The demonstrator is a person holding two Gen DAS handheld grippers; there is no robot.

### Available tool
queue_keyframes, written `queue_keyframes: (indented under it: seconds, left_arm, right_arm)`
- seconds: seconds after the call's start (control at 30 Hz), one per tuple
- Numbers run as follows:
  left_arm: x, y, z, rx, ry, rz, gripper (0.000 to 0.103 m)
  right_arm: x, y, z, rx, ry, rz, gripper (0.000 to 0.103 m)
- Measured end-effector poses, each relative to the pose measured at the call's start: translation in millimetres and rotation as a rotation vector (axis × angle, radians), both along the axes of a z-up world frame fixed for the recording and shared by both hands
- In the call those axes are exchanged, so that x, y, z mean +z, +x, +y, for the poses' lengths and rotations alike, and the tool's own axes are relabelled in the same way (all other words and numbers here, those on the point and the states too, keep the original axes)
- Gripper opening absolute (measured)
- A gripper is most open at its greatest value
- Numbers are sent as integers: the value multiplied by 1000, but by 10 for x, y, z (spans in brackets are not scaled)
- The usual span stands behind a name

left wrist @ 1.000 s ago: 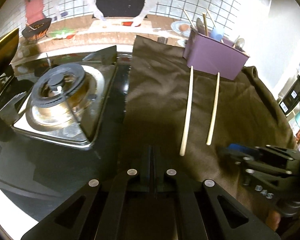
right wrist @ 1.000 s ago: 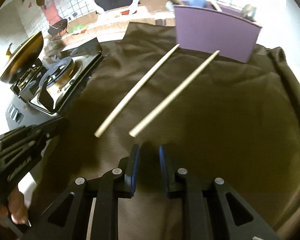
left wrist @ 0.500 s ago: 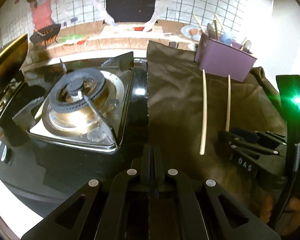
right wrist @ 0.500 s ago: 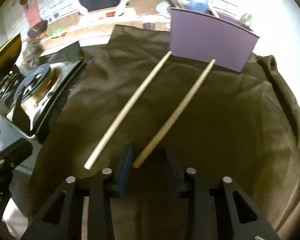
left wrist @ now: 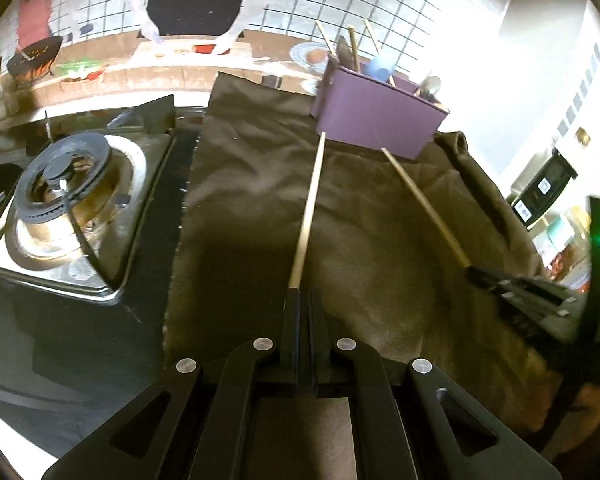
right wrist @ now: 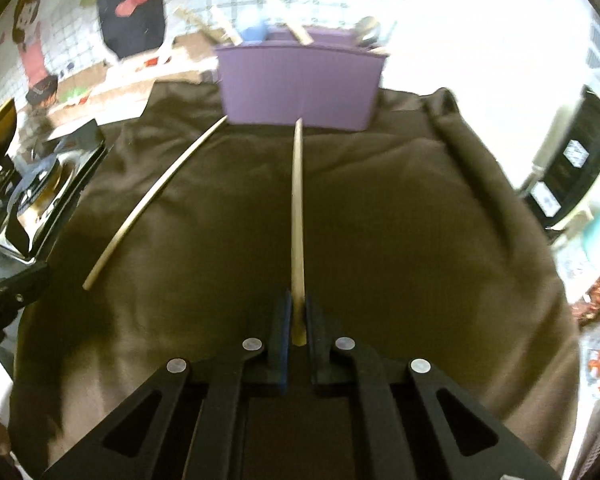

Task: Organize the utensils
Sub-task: 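Grasp one pale chopstick with the right gripper while the left gripper grasps the other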

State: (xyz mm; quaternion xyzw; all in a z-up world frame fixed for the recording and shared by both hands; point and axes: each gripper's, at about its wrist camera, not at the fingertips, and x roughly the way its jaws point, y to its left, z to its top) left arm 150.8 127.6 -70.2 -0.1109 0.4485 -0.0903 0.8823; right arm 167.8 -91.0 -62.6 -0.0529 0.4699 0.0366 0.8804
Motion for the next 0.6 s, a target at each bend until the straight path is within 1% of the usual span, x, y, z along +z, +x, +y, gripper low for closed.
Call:
queue_keyframes:
  seconds: [0.1, 0.17, 0.27, 0.4, 0.47, 0.6]
  left_arm:
    - [-51, 66, -105, 5, 37, 7, 4]
    - [-107, 143, -182, 20, 88, 15, 4]
    - [-203, 212, -236, 34, 122, 48, 4]
    - [-257, 233, -287, 53, 113, 65, 4]
    - [-297, 254, -293, 69, 84, 85, 4]
    - [-300, 269, -279, 95, 37, 81, 4]
  right_arm:
    - [91, -31, -180, -15, 14, -18, 6]
    - [159, -45, -291, -23, 27, -30, 6]
    - [245, -65, -399, -21, 43, -47, 6]
    - [316, -77, -516, -9, 55, -61, 6]
    - [329, -71, -543, -1, 59, -62, 6]
    - [339, -45, -587, 25, 57, -70, 6]
